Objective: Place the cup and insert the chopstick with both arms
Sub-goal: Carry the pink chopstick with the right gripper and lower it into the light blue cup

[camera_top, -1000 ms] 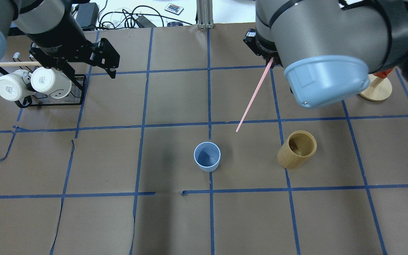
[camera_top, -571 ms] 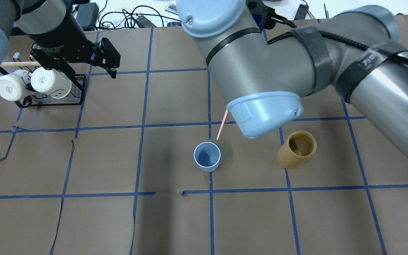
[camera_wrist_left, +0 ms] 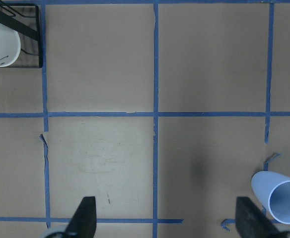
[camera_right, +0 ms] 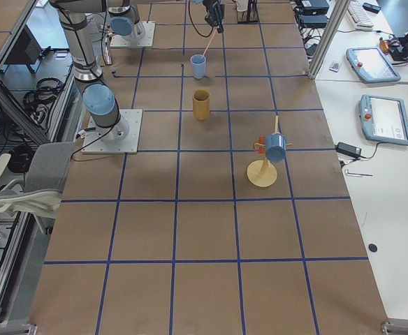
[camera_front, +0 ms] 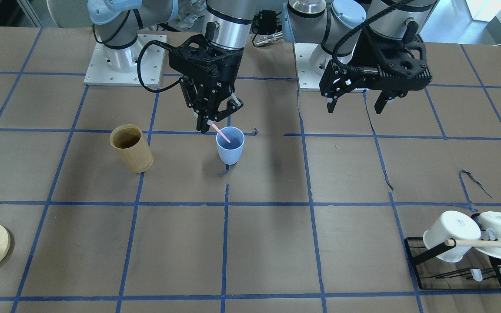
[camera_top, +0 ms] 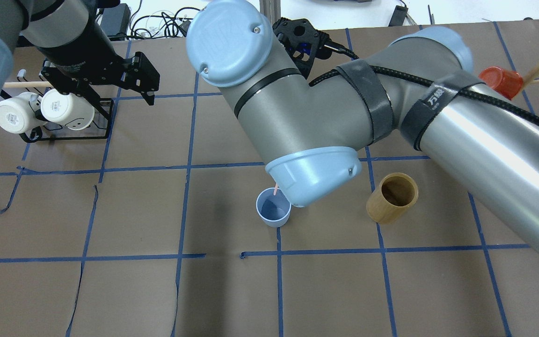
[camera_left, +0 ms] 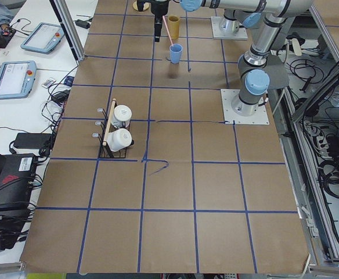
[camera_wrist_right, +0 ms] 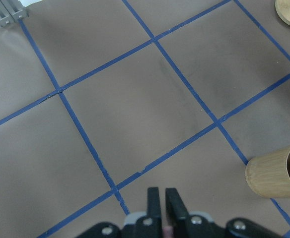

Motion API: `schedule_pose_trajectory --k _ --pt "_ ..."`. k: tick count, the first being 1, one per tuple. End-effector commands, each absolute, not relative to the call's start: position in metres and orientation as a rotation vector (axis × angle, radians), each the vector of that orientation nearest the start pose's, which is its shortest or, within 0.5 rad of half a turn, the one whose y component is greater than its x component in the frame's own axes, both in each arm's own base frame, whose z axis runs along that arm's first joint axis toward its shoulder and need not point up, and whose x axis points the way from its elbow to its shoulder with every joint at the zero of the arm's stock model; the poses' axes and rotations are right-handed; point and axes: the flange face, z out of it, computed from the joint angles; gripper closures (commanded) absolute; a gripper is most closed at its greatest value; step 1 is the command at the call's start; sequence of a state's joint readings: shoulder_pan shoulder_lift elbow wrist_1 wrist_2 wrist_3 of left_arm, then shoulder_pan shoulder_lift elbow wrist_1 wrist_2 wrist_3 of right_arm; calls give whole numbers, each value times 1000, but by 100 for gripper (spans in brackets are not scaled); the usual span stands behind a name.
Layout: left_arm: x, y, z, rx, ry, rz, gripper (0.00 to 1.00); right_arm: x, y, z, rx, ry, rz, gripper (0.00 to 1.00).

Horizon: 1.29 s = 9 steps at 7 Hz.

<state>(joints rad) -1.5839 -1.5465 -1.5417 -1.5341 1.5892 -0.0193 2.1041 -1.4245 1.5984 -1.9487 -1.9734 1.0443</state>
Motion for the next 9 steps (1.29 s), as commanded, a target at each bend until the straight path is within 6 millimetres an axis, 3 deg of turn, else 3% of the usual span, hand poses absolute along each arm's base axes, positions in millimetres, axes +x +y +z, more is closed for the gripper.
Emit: schedule_pose_trajectory --k 1,4,6,7,9 --pt "-138 -488 518 -9 3122 -139 0 370 -436 440 878 3096 -672 100" --pt "-138 -490 518 -9 3120 -139 0 370 -433 432 873 3107 -649 99" --pt "-138 -489 519 -11 3121 -142 0 369 -434 433 869 3106 -668 37" --pt "-138 -489 519 -11 3120 -142 0 369 -434 433 863 3110 -673 1" --pt "-138 -489 517 -11 3120 -137 0 362 -440 446 851 3097 -671 0"
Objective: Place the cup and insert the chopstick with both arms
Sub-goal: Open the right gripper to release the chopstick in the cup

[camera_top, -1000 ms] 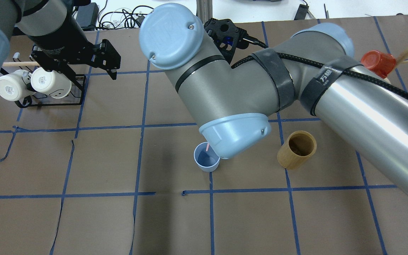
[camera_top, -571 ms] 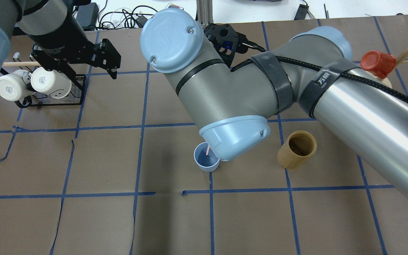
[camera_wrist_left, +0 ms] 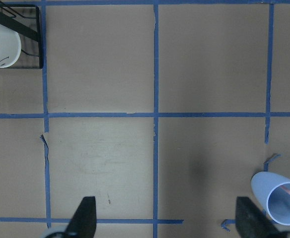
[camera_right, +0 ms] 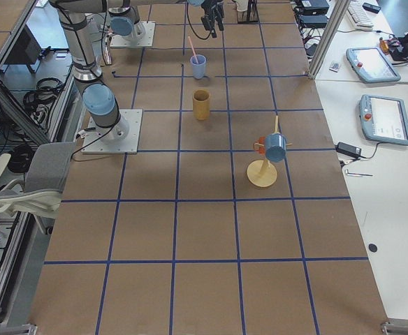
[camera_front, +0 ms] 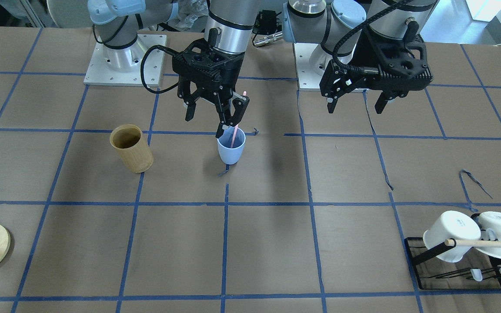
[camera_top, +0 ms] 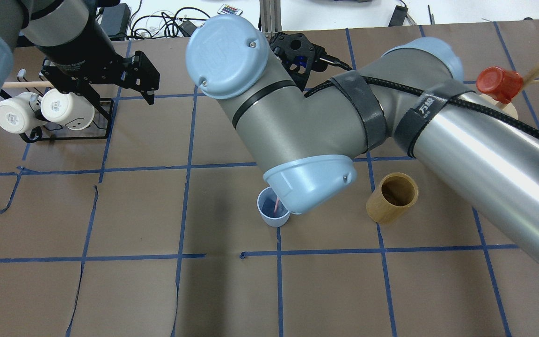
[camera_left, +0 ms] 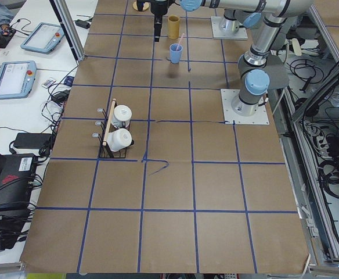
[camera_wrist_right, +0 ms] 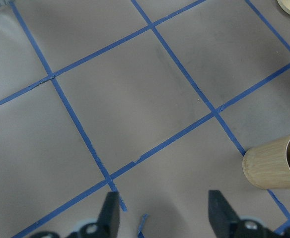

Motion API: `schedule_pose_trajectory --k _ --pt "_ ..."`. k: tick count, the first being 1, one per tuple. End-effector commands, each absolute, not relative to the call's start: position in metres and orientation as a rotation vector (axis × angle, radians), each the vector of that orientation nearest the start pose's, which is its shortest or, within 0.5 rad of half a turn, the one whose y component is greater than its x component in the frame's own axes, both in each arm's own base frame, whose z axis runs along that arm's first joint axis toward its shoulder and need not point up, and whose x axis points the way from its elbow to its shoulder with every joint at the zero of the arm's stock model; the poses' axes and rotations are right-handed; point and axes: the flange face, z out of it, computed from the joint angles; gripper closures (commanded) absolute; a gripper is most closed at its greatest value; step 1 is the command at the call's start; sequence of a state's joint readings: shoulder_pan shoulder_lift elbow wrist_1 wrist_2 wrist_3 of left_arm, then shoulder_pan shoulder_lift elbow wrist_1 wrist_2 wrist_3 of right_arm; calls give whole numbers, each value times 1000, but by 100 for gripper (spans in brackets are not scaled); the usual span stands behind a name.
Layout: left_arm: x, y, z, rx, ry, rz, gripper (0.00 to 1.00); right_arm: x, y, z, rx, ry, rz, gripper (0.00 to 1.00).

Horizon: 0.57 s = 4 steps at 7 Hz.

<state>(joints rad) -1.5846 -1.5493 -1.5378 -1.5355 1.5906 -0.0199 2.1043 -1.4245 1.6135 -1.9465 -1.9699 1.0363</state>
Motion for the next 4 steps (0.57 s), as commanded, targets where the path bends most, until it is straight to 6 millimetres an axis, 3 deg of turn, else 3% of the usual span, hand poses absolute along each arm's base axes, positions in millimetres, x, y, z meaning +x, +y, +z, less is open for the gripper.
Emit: schedule_pose_trajectory --k 1,3,4 --pt "-138 -487 516 -11 3122 -132 0 352 -450 453 747 3137 -673 0" --pt "-138 -491 512 -10 3127 -123 0 302 -484 463 740 3087 -525 0" --pt "-138 -496 512 -13 3128 -125 0 275 -495 458 675 3145 -433 0"
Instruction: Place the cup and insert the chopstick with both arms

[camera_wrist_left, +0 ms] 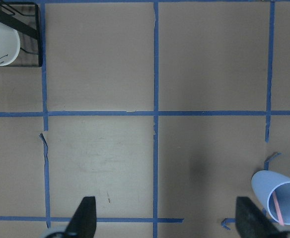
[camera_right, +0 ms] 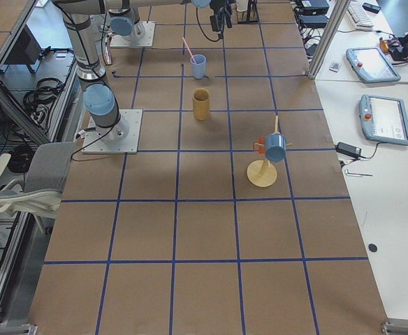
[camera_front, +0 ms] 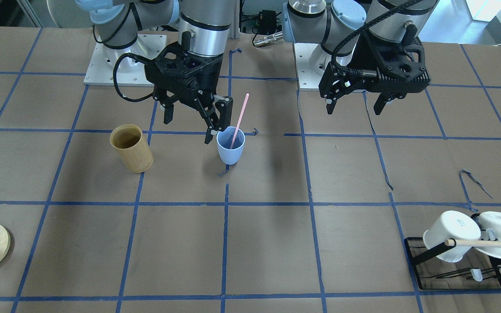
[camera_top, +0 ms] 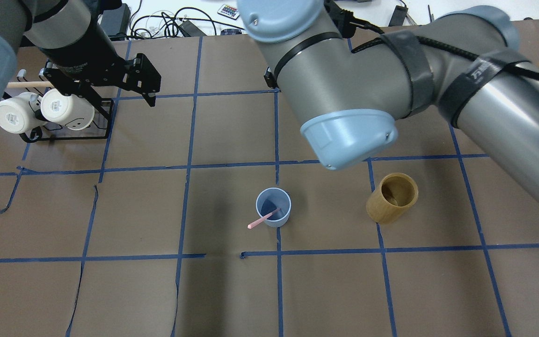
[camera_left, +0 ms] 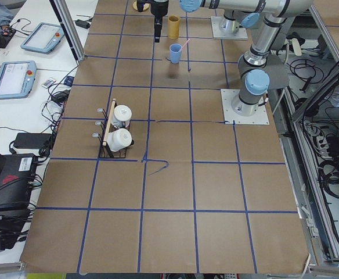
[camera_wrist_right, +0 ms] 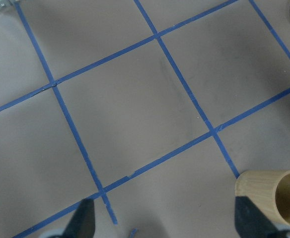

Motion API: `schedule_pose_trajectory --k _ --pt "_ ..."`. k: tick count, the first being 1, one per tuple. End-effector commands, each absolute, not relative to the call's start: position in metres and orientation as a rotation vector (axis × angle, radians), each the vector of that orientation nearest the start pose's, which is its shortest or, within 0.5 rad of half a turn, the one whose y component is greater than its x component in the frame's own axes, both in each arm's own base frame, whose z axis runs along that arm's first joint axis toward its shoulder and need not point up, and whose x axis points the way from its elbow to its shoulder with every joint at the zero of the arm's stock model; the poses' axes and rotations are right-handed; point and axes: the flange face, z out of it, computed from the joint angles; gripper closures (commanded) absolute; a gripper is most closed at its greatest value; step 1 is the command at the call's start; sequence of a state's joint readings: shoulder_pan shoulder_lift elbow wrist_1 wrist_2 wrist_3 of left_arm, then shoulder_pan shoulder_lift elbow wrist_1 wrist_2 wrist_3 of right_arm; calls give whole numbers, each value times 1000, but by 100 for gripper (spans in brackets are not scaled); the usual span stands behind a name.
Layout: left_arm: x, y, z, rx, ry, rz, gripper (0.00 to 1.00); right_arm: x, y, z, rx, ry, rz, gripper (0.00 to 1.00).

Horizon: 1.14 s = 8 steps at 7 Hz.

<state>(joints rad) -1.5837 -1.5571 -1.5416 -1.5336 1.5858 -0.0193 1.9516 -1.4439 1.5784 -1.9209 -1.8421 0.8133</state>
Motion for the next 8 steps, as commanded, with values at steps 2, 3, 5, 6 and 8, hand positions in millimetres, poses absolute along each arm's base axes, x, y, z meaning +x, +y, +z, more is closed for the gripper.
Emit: schedule_pose_trajectory --k 2,3,5,6,8 --pt "-139 -494 514 -11 3125 -132 0 209 -519 470 636 3227 -316 0" --pt "-138 -494 514 -11 3123 -132 0 175 -528 490 582 3254 -294 0" --pt "-141 -492 515 -4 3124 -132 0 122 -523 500 414 3319 -1 0" --pt "-141 -493 515 -3 3125 -135 0 108 -521 498 323 3332 79 0" --pt "-140 -493 515 -6 3125 -132 0 114 -505 498 7 3227 258 0"
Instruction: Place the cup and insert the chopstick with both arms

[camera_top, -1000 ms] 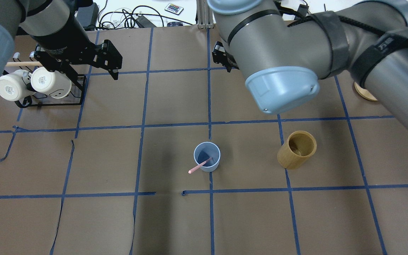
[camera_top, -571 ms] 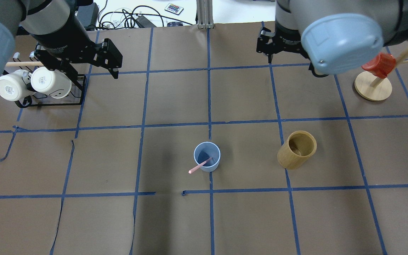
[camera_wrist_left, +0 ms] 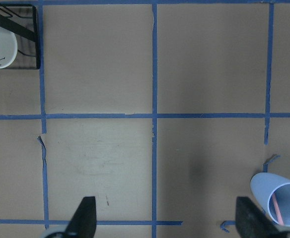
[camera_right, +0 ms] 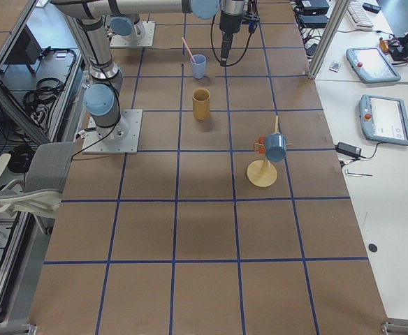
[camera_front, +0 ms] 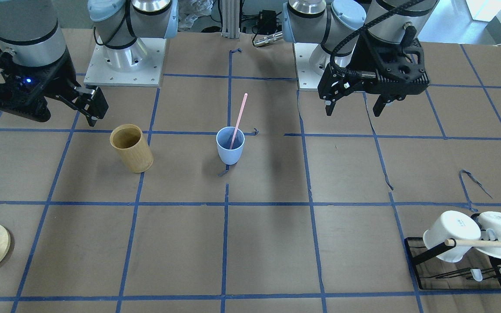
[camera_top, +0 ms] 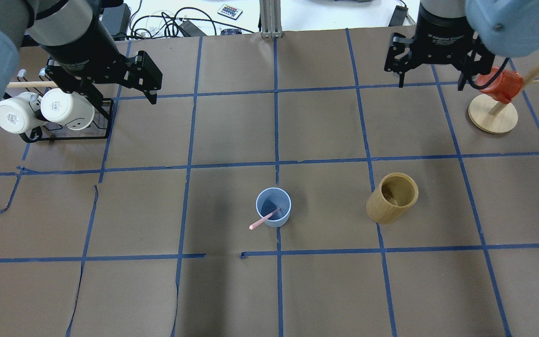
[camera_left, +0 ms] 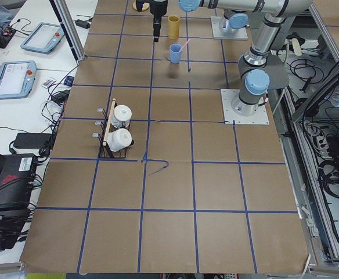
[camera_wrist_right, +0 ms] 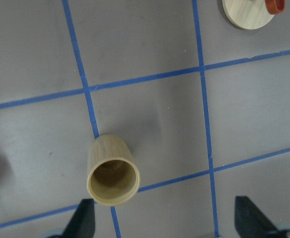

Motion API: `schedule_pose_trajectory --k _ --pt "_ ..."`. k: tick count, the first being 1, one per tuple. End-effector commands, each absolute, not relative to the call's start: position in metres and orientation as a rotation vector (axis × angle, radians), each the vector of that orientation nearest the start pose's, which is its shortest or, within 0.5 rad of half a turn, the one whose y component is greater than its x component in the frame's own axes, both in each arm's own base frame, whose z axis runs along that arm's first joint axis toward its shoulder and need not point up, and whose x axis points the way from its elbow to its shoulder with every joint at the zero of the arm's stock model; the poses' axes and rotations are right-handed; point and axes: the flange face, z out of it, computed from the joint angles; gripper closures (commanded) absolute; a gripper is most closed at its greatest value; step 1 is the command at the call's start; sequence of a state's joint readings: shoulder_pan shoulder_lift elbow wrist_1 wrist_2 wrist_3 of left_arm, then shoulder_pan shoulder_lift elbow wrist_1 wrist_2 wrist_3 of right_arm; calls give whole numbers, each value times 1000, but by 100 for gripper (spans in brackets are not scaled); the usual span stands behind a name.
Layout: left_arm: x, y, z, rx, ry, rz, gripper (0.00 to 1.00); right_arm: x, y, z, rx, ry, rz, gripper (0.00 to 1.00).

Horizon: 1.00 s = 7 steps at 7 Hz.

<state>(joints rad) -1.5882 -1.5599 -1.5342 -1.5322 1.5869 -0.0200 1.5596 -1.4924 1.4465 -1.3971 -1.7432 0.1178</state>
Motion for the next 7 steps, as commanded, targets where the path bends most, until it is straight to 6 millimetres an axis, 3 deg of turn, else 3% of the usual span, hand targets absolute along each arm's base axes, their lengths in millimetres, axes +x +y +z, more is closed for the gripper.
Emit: schedule_pose_trajectory --k 1,2,4,7 --pt "-140 -493 515 -6 3125 -132 0 130 -499 499 13 3066 246 0" --pt "-140 -493 515 -6 3125 -132 0 127 -495 495 13 3087 310 0" --pt "-140 -493 515 -6 3125 -132 0 124 -488 508 14 3129 255 0" --pt "-140 -493 514 -3 3125 -130 0 126 -486 509 11 3139 251 0"
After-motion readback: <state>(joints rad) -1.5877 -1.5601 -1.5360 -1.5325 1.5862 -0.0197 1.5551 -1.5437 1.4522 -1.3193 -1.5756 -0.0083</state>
